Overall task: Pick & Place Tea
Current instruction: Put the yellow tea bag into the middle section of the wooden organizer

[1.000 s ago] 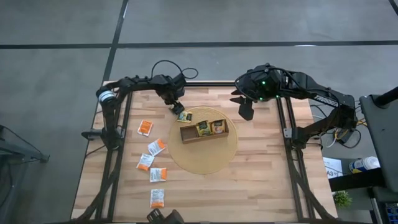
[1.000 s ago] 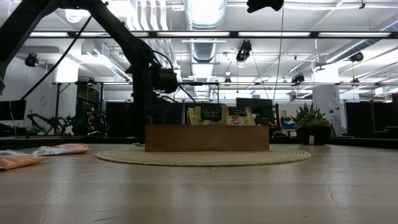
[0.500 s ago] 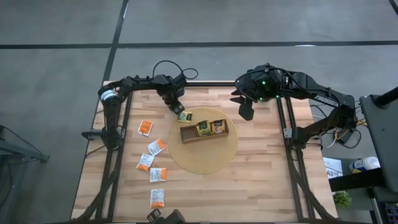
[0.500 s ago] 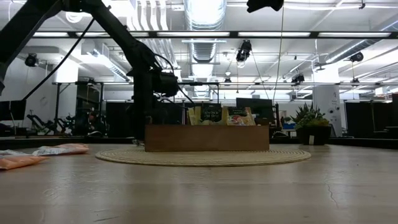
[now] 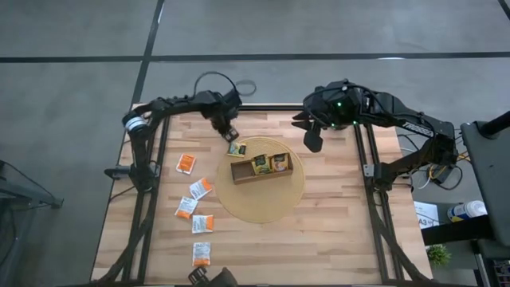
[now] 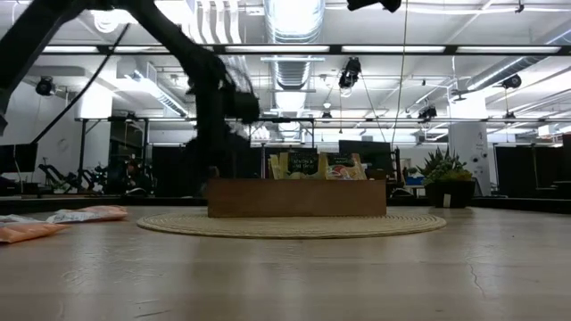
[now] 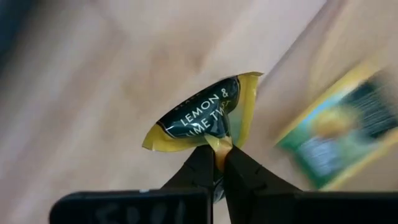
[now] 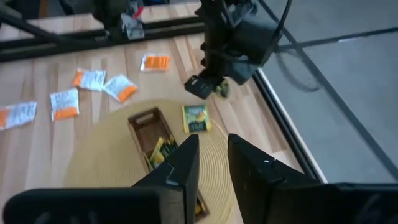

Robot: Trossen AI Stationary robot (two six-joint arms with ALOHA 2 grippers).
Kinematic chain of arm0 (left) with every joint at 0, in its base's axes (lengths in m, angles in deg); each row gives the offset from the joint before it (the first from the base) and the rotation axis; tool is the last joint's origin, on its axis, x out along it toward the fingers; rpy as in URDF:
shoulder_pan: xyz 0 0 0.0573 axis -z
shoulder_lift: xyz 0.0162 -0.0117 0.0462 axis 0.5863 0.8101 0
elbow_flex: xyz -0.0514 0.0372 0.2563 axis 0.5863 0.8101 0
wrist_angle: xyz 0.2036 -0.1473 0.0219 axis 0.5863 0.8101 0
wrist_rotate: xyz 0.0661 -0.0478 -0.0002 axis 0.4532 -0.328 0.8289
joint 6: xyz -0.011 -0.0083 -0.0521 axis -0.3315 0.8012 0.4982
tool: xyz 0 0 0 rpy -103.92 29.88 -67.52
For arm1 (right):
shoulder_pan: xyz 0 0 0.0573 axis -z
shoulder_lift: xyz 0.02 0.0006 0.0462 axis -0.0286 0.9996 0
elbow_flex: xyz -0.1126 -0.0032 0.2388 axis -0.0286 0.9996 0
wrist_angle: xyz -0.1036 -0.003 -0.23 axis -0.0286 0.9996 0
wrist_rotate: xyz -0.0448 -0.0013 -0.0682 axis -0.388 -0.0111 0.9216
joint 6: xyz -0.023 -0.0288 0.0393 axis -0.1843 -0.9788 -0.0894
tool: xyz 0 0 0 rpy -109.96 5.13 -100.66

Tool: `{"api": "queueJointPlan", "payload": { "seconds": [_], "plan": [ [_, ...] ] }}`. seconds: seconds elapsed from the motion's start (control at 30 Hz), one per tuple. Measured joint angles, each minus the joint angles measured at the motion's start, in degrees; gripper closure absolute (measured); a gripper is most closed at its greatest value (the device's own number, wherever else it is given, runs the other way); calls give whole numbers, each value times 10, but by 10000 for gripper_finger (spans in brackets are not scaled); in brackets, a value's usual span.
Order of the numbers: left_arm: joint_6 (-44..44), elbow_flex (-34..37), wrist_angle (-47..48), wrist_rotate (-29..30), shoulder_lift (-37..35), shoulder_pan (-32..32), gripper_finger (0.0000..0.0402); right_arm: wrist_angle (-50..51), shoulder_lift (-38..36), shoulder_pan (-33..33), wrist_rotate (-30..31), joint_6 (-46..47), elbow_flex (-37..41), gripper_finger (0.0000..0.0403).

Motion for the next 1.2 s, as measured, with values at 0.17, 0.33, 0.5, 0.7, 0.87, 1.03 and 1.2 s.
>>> {"api": "queueJointPlan", "payload": {
  "seconds": [0.17, 0.33, 0.5, 0.7, 0.87, 1.03, 1.2],
  "plan": [
    [9, -45, -2, 6, -54, 10, 387, -32, 0, 0, -1, 28, 0, 331],
    [-22, -80, -42, 5, -113, 37, 387, -39, 0, 0, -2, 58, 0, 330],
    [-59, -85, -99, 9, -161, 82, 387, -42, 0, 0, -1, 67, 0, 312],
    [-121, -85, -145, 46, -191, 151, 387, -45, 2, 0, -1, 122, 0, 284],
    [-148, -86, -189, 84, -197, 204, 387, -45, 10, 0, -2, 148, 0, 257],
    [-185, -85, -221, 91, -197, 243, 387, -44, 27, 0, -25, 178, 0, 235],
    [-194, -85, -229, 105, -197, 266, 387, -44, 48, 0, -48, 192, 0, 221]
  ]
}}
